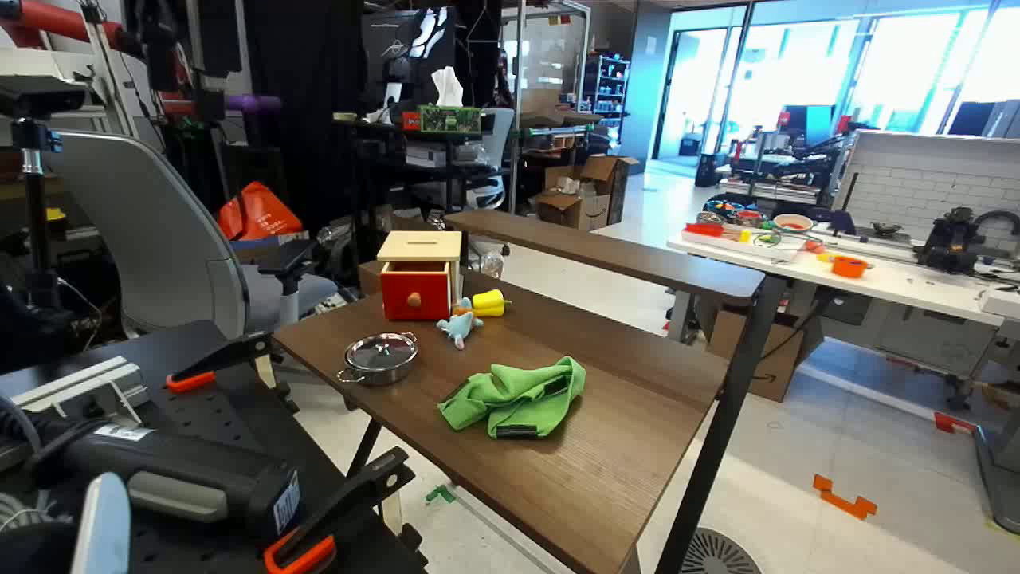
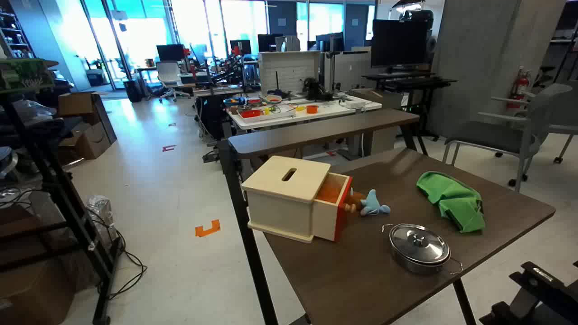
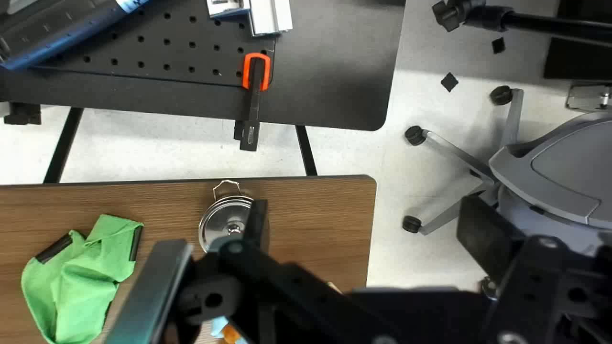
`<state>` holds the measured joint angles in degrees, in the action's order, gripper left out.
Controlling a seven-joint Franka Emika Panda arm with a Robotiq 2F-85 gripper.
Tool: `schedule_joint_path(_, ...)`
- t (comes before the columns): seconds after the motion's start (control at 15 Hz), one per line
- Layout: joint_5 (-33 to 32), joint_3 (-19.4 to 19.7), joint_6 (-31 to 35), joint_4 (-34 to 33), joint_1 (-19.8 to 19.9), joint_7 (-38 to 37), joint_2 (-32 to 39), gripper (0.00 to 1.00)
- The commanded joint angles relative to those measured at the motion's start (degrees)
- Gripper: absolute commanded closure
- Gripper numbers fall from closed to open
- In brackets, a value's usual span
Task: Move the green cloth to the right
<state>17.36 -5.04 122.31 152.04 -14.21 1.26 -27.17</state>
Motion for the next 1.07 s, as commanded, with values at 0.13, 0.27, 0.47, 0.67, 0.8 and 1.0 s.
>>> schedule_joint_path(0.13, 0.3, -0.6, -0.2, -0.1, 0.7, 0.3, 0.0, 0.00)
schedule_joint_path(0.27, 0.3, -0.6, -0.2, -0.1, 0.7, 0.3, 0.0, 0.00)
schedule_joint_path(0.47, 0.3, -0.6, -0.2, -0.1, 0.7, 0.3, 0.0, 0.00)
schedule_joint_path(0.67, -0.9, -1.8, 6.3, 0.3, 1.8, -2.1, 0.7, 0.00)
schedule_joint_path(0.8, -1.5, -2.1, 11.6, -0.8, 2.6, -3.1, 2.9, 0.00)
schedule_joint_path(1.0, -2.4, -1.6, 18.8, -2.2, 4.1, -3.8, 7.8, 0.00)
